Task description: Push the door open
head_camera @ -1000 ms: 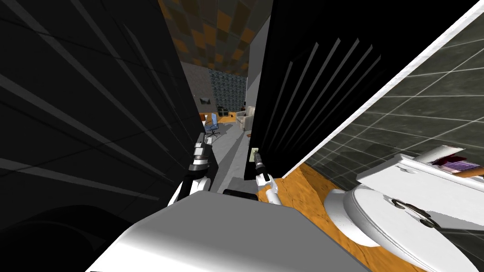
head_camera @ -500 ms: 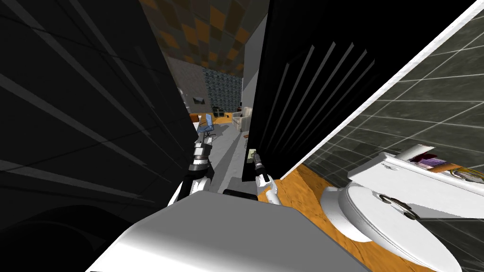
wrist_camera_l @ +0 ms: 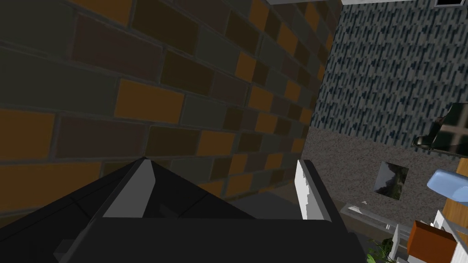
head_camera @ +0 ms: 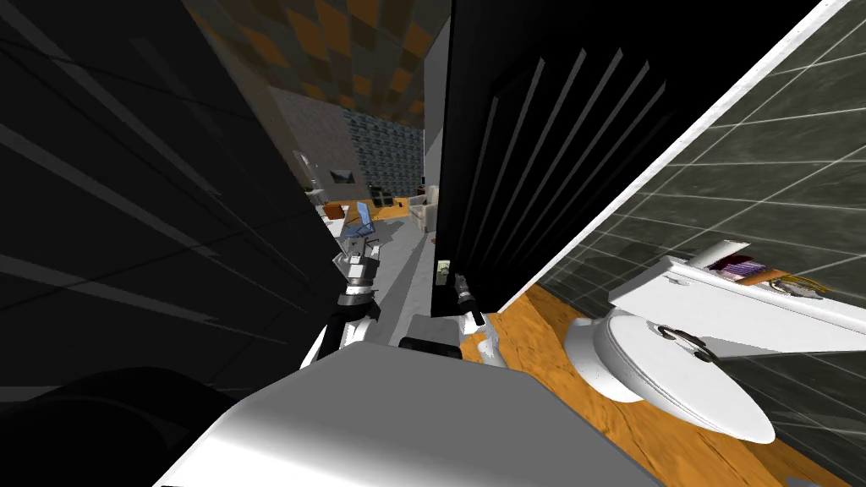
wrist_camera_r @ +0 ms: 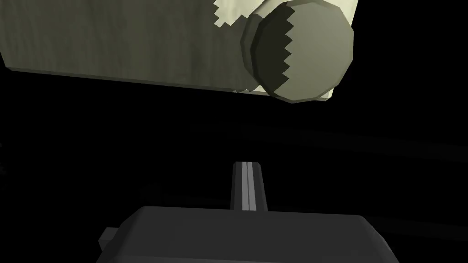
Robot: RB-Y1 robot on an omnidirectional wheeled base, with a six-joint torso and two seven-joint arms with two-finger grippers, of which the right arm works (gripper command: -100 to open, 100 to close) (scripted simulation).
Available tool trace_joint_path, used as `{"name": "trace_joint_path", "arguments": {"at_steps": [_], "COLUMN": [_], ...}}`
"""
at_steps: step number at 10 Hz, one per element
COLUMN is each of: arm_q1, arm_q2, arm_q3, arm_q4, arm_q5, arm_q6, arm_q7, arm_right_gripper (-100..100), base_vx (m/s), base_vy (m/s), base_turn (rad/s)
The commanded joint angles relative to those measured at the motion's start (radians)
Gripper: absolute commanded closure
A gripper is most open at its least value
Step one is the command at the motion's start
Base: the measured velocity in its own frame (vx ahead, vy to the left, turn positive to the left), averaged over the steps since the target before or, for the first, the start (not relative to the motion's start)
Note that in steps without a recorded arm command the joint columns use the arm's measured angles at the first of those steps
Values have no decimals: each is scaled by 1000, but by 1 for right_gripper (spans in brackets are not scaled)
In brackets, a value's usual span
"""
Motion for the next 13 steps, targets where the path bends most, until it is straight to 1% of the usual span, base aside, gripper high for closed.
{"name": "trace_joint_path", "arguments": {"at_steps": [1,2,3,5,6,7,10,12,13], "arm_q1": [3,6,9,16,14,11,5,0,-4], "arm_q2": [2,5,13,36,29,19,13,16,23], "arm_q3": [4,8,12,20,18,14,7,1,-3], "arm_q4": [-5,-10,-18,-31,-28,-23,-14,-6,0], "arm_q5": [-2,-4,-6,-10,-8,-8,-7,-7,-6], "arm_q6": [3,6,10,17,14,11,5,-1,-5], "arm_q7": [-2,-4,-6,-9,-7,-7,-5,-4,-3], "arm_right_gripper": [-100,-100,-100,-100,-100,-100,-100,-100,-100], "base_vx": [-207,-245,-263,-291,-118,68,169,237,220], "base_vy": [50,38,41,37,9,19,56,51,78], "base_turn": [-24,-27,-26,-25,-5,27,18,20,29]}}
